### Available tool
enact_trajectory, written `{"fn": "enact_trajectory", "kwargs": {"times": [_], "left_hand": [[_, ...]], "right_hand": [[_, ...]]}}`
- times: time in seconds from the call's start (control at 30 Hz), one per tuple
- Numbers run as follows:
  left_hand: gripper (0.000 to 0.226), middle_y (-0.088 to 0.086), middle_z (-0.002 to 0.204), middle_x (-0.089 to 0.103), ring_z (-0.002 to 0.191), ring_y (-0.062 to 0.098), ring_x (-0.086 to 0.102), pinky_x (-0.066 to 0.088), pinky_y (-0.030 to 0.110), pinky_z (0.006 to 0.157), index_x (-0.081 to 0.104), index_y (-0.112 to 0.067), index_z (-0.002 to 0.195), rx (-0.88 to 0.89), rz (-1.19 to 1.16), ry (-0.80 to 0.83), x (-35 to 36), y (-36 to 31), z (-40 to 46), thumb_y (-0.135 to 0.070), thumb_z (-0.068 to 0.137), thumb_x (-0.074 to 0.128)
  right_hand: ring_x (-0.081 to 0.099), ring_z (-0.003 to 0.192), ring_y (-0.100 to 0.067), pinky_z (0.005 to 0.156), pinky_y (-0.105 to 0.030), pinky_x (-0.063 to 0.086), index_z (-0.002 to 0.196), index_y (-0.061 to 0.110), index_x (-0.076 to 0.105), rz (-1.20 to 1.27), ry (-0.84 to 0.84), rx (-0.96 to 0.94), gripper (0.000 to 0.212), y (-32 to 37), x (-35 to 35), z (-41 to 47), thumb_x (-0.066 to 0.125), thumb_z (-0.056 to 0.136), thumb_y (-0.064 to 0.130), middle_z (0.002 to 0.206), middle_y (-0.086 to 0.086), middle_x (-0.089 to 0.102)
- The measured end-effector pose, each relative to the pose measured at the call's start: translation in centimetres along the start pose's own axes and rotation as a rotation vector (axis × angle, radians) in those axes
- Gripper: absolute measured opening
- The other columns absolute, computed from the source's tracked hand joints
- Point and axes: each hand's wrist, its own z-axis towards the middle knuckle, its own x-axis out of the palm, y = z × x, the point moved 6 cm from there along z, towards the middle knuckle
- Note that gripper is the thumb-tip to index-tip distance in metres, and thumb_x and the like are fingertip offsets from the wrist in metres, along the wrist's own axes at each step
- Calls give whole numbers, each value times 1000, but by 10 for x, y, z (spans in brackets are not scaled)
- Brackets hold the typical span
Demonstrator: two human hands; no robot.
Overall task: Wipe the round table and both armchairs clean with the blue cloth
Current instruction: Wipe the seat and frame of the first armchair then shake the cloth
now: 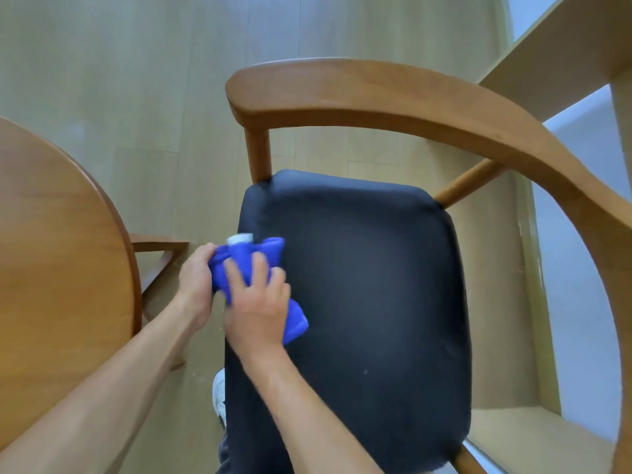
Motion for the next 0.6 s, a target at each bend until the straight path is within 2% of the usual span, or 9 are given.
{"fn": "enact_trajectory", "kwargs": {"times": [0.03,0.1,0.13,0.2,0.27,0.37,0.43,0.53,0.6], "left_hand": [[25,6,84,62,79,18,56,45,31,75,59,-16,79,-34,50,-29,-5,5,0,-28,94,42],[24,7,91,61,83,21,55,44,35,78,60,-18,80,-60,227,-51,-11,19,-4,-32,92,44],[22,6,98,63,87,21,57,46,35,81,63,-20,86,-49,296,-34,-11,26,-6,-31,92,46],[26,3,122,62,109,20,58,46,40,96,62,-24,116,1,431,15,-6,32,-10,-28,95,47],[44,-4,142,48,128,18,47,36,43,109,45,-28,139,81,601,37,2,28,-13,-26,95,49],[57,-5,150,37,135,19,38,31,37,111,35,-29,146,179,802,27,13,22,-19,-21,92,52],[57,-4,150,37,135,21,38,31,36,109,34,-28,147,180,866,9,15,18,-22,-20,93,50],[53,-8,152,36,138,19,35,28,33,110,33,-29,148,151,902,34,16,14,-23,-23,96,44],[51,-8,153,34,139,19,32,25,31,111,33,-28,148,135,894,45,17,11,-24,-26,98,41]], "right_hand": [[45,67,-26,55,-33,35,103,26,66,-12,45,-105,37,7,3,-6,56,72,9,112,-9,63],[44,67,-27,56,-33,35,101,25,67,-7,109,-290,38,-4,1,-11,54,71,6,111,-9,63],[45,68,-27,56,-34,36,102,24,67,-15,132,-372,38,-19,-4,-12,54,71,6,112,-9,62],[50,70,-30,57,-35,42,102,23,71,-45,143,-445,37,-68,-24,-9,60,70,7,114,-11,64],[56,72,-36,60,-39,48,102,21,74,-64,90,-315,40,-143,-55,-4,67,67,3,114,-14,66],[56,84,-47,75,-46,50,110,10,71,-124,29,84,44,-254,-101,-21,68,69,-7,123,-22,59],[52,95,-50,84,-49,46,118,7,66,-117,-4,342,42,-287,-110,-37,62,78,-4,129,-23,52],[50,100,-49,85,-49,40,123,7,61,-64,-174,717,39,-267,-99,-51,58,84,2,131,-27,48],[53,90,-48,76,-47,42,120,9,65,-23,-215,695,40,-206,-78,-55,64,80,5,129,-28,51]]}}
